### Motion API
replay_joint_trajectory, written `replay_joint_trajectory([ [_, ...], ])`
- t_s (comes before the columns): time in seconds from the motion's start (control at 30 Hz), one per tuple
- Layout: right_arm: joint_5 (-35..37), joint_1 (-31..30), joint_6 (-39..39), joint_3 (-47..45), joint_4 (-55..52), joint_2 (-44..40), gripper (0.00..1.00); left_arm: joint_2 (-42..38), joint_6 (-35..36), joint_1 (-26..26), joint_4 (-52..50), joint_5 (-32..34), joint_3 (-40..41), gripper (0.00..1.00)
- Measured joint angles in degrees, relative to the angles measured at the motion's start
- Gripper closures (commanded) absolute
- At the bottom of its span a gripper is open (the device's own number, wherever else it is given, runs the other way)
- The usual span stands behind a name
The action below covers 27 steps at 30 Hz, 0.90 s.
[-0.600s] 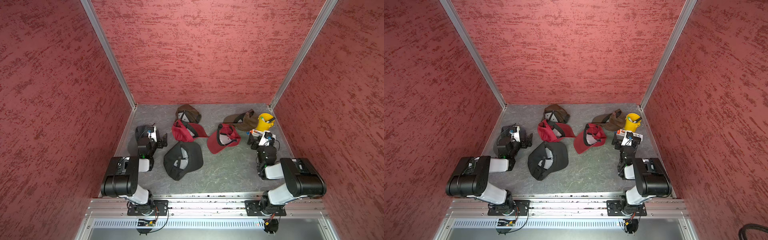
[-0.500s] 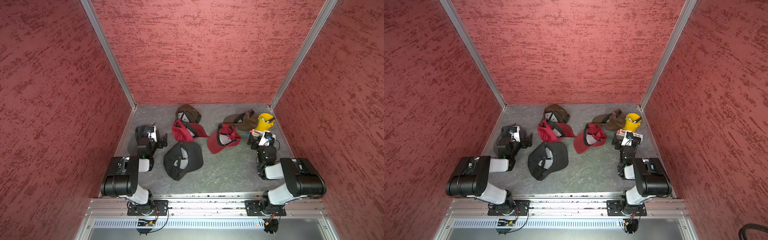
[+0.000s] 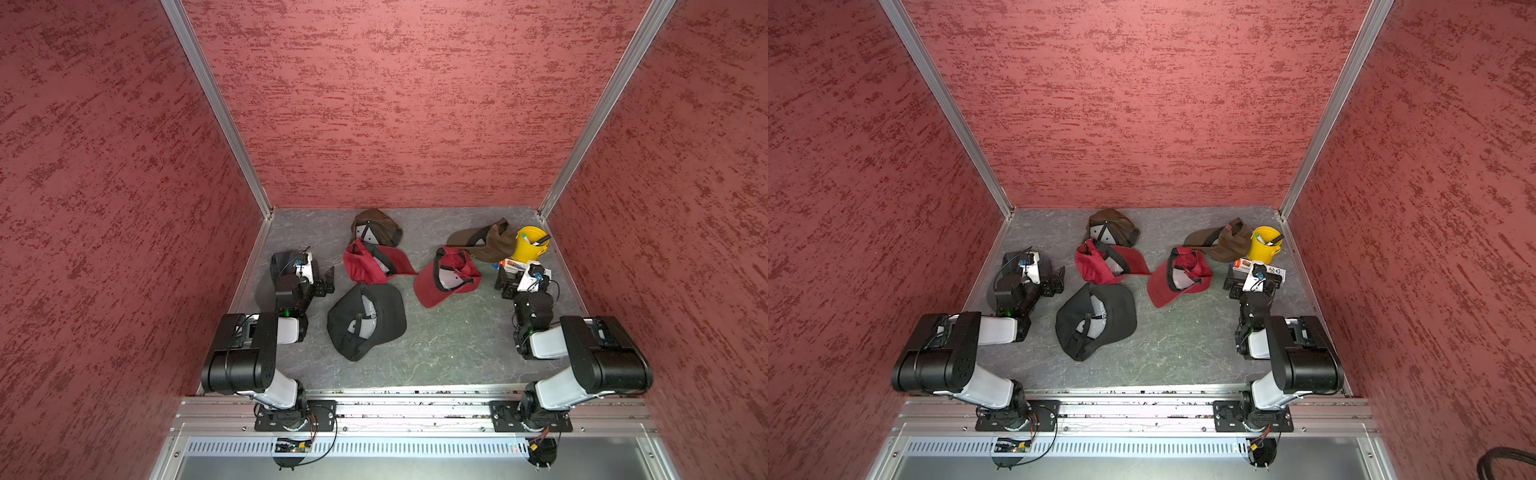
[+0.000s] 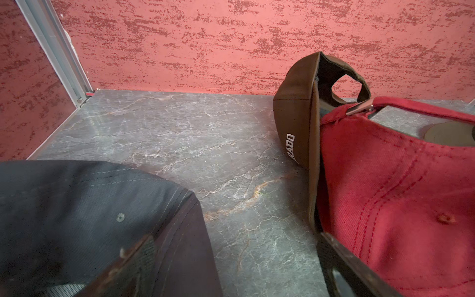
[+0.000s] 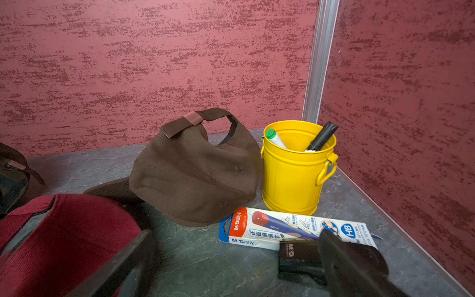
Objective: Open the adjustable buckle of the baseball cap
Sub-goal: Pick up the baseball cap from the center of the board.
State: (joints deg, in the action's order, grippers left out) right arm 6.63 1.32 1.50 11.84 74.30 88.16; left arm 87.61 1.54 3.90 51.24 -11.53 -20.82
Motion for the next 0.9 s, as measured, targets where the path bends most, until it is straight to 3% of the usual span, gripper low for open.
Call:
replay_joint_trajectory([
  [0.33, 0.00, 0.00, 0.00, -0.02, 0.00, 0.00, 0.01, 0.00, -0.68, 0.00, -0.24, 0.33, -0.20, 0.00],
  [0.53, 2.71, 0.02, 1.29, 1.36, -5.64, -4.17, 0.01, -1.20, -2.12, -0.11, -2.56, 5.77, -0.37, 0.00],
  [0.9, 3.67, 0.02, 6.45, 12.55, -29.53, -19.45, 0.01, -20.41, -4.55, -0.76, -24.04, 11.89, -8.59, 0.00],
])
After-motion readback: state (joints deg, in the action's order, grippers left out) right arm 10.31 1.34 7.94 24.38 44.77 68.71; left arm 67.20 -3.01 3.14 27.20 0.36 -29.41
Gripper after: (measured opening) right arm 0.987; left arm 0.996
